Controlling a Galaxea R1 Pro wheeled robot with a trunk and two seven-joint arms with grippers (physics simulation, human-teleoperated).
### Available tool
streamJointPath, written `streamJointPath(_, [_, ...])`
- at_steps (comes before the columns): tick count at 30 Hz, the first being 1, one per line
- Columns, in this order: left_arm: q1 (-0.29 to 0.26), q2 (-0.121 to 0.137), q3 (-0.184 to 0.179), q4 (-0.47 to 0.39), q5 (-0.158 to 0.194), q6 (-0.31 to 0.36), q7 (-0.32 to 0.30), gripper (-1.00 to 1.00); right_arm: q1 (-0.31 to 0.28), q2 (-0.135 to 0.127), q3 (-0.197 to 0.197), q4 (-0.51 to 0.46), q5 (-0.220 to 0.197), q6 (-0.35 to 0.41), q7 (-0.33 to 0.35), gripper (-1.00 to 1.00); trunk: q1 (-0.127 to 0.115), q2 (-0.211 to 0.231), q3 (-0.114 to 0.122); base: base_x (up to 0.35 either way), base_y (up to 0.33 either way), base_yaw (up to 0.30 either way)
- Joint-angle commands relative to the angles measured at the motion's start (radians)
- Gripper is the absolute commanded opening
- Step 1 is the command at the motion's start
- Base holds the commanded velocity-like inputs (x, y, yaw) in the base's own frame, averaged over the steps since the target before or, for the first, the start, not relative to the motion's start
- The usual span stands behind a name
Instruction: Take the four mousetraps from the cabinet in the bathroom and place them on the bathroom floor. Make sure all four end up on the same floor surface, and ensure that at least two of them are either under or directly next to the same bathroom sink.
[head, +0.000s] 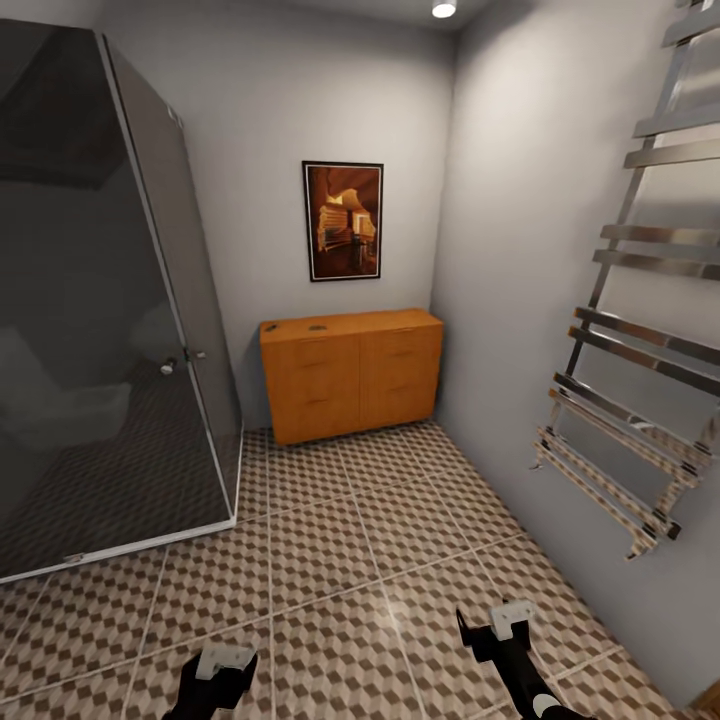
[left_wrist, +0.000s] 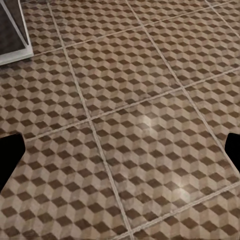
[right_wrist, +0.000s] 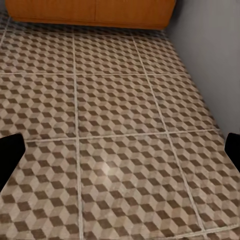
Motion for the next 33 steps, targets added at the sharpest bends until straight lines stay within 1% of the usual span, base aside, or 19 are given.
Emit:
streamJointPath(1, [0.0, 0.0, 0.0, 0.0, 0.0, 0.0, 0.0, 1.0, 0.0, 0.0, 0.0, 0.0, 0.0, 0.0, 0.0, 1.0, 0.0, 0.0, 0.0, 0.239, 0.0, 0.005])
streamJointPath(22, [0.0, 0.001, 0.0, 0.0, 0.0, 0.001, 0.0, 1.0, 0.0, 0.0, 0.0, 0.0, 0.0, 0.0, -0.001, 1.0, 0.0, 0.0, 0.0, 0.281, 0.0, 0.006])
streamJointPath(33, [0.0, 0.0, 0.0, 0.0, 0.0, 0.001, 0.0, 1.0, 0.0, 0.0, 0.0, 0.0, 0.0, 0.0, -0.001, 1.0, 0.0, 0.0, 0.0, 0.298, 0.0, 0.187])
